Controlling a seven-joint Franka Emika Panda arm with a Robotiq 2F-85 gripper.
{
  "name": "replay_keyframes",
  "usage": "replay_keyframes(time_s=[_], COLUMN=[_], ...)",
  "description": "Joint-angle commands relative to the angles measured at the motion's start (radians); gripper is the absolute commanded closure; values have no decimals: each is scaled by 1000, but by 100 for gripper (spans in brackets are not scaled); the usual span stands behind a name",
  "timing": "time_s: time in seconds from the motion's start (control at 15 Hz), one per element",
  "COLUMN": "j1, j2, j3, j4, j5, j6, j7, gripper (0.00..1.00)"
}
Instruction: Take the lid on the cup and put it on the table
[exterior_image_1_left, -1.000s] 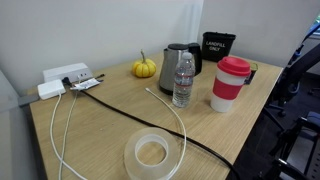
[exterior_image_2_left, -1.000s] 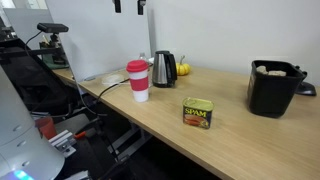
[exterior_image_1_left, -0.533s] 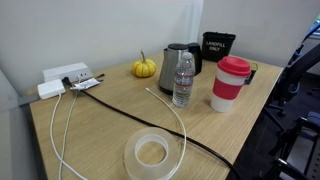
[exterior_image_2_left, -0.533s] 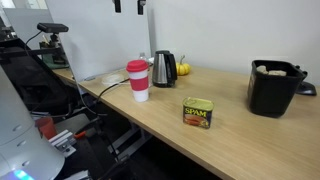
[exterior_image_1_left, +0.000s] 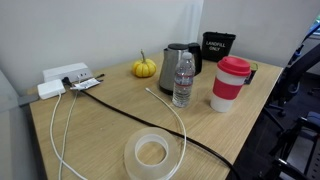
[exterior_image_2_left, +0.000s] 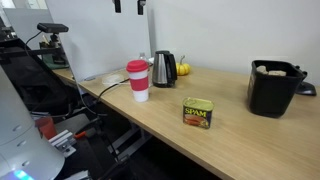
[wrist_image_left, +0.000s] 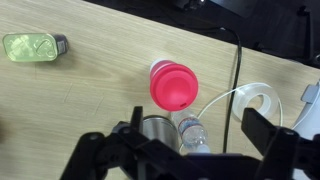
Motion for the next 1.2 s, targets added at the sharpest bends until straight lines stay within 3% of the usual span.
replay_keyframes(time_s=[0.0, 0.73, 1.13], j1=[-16, -13, -7], j2=[1, 17, 32], j3=[13, 15, 46], j4=[3, -58, -160], j5=[7, 18, 41], j6=[-3, 39, 159], j7=[-6, -7, 27], gripper=[0, 0, 0])
